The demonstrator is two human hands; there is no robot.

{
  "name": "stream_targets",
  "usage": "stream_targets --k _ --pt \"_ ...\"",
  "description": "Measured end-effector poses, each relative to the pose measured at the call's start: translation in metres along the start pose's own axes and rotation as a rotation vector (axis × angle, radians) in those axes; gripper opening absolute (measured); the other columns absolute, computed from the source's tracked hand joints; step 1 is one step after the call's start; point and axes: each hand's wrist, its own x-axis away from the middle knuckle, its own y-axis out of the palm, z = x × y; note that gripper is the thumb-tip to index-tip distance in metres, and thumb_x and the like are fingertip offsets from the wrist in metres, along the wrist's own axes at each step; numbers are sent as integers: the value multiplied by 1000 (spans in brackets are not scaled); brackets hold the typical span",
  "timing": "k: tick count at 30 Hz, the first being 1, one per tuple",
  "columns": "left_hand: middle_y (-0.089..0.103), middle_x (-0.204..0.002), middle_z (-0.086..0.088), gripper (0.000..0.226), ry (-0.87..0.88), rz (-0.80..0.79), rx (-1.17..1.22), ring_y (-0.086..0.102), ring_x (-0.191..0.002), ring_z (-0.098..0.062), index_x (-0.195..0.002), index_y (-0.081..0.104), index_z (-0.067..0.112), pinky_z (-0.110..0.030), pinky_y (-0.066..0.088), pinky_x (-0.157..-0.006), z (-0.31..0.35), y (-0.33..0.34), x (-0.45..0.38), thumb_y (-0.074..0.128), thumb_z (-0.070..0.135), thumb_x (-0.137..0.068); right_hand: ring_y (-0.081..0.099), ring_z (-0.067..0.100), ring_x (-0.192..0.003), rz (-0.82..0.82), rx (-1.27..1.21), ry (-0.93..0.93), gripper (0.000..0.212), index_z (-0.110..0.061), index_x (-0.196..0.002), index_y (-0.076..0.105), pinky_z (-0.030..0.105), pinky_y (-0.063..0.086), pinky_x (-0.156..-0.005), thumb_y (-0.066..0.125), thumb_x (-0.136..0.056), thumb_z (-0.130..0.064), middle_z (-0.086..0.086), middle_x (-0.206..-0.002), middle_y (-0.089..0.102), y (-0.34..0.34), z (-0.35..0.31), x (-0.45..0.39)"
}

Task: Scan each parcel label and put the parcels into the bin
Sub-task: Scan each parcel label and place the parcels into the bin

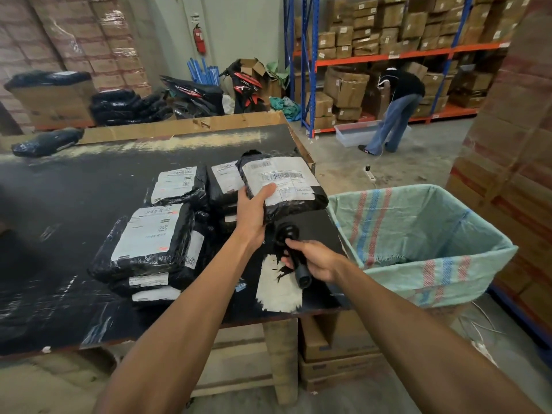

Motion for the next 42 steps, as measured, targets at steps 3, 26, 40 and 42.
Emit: stream_targets --k 3,26,40,42 --pt "71 -125 -18 60 -63 -25 -18 72 -109 -34 -142 47 6 -47 61 -87 -15 19 -3 72 5 -88 69 26 -98 4 175 28 48 -3 -125 59 32 56 -85 44 -105 -44 14 -108 69 -23 -6 -8" --pt "64 -132 -12 41 174 -299 -1583 58 -124 -32 -137 56 13 -45 39 -110 -194 108 -171 58 27 -98 66 41 -112 521 335 343 66 8 -135 54 55 56 -92 83 -82 -18 26 -134 61 -359 -43 -120" --pt "72 -100 14 36 348 -121 -1622 60 -101 -3 -127 68 32 -30 34 -105 -222 87 -201 54 18 -96 62 38 -119 197 223 682 58 -5 -137 57 55 50 -101 76 -88 -28 20 -137 61 -379 57 -213" --pt "72 -101 14 37 348 -119 -1621 59 -101 -2 -127 68 32 -27 32 -103 -222 87 -201 54 17 -96 66 36 -112 184 186 674 46 -6 -129 62 52 54 -95 74 -90 -26 19 -132 65 -379 68 -213"
